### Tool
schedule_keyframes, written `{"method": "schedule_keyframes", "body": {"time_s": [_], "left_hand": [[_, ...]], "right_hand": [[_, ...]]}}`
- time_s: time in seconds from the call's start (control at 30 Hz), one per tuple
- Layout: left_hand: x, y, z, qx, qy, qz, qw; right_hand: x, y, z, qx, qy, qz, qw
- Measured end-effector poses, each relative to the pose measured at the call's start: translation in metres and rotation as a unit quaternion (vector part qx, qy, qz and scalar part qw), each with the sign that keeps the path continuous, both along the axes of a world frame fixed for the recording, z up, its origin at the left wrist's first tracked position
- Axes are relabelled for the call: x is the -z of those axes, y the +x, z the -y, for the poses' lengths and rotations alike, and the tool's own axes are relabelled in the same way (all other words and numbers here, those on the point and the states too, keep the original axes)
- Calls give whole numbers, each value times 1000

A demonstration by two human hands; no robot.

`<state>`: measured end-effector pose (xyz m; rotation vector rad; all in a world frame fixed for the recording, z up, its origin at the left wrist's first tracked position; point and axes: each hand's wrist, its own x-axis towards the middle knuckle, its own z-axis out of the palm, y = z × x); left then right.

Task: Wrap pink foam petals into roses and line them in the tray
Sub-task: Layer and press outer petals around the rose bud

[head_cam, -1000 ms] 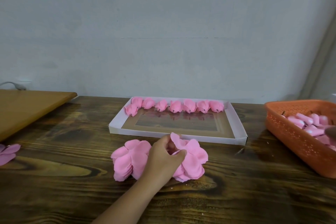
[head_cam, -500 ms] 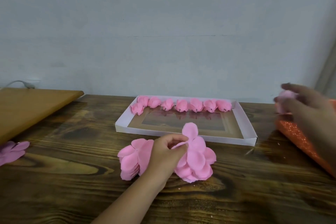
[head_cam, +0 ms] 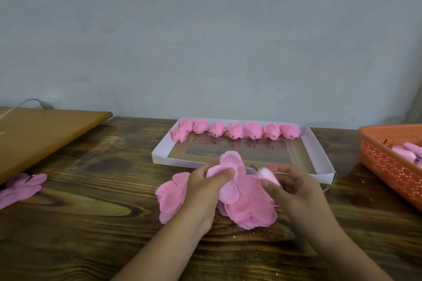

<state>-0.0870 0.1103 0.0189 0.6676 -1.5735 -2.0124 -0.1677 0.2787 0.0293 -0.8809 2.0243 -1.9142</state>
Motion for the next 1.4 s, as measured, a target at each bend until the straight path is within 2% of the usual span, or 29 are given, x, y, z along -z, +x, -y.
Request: {"method": "schedule_keyframes", "body": {"time_s": [0.17, 0.43, 0.7, 0.97, 1.23, 1.4], "left_hand": [[1, -1, -3, 2, -2, 5, 1000], [3, 1, -7, 10, -33, 18, 999], [5, -1, -12, 20, -45, 16, 999], [4, 2, -17, 45, -70, -2, 997], [4, 2, -21, 93, -94, 11, 991], [5, 3, -24, 94, -184, 16, 978]], "right_hand": [[8, 8, -7, -14, 12, -41, 999], [12, 18, -3, 29, 53, -171, 983], [15, 15, -3, 79, 48, -200, 975], [17, 16, -2, 84, 63, -292, 951], [22, 12, -2, 100, 93, -309, 941], [22, 12, -2, 115, 83, -308, 941]]}}
